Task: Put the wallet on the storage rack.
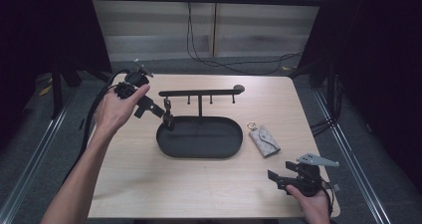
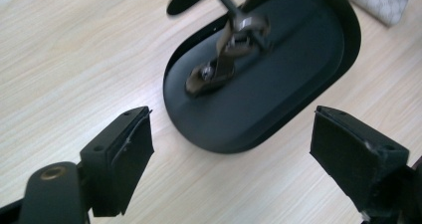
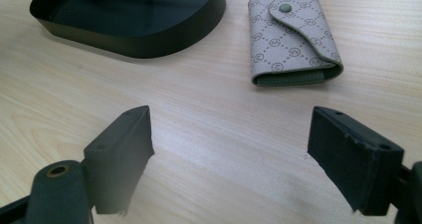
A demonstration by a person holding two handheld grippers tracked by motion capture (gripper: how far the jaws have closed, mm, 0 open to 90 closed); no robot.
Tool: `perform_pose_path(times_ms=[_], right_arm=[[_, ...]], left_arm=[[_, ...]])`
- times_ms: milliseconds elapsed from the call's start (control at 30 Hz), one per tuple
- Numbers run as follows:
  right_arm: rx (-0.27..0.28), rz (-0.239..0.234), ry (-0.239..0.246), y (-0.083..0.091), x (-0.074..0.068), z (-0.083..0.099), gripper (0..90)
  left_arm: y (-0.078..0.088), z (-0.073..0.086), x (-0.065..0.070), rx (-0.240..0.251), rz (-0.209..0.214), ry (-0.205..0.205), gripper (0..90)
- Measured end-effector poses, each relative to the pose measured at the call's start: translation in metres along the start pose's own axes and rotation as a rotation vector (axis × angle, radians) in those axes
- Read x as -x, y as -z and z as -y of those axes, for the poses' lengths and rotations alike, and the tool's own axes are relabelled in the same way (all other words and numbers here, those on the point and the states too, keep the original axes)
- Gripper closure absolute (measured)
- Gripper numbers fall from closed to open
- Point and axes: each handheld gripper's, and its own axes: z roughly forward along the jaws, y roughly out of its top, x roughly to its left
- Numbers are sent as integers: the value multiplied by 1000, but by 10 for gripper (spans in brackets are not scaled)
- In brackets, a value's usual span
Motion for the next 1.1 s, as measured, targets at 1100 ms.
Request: perform_pose_path(times_ms=[1100], right_arm=[[-20,-47,32,-8,-11,-7,198]], left_arm=[[-9,137,5,308,-27,-27,218]])
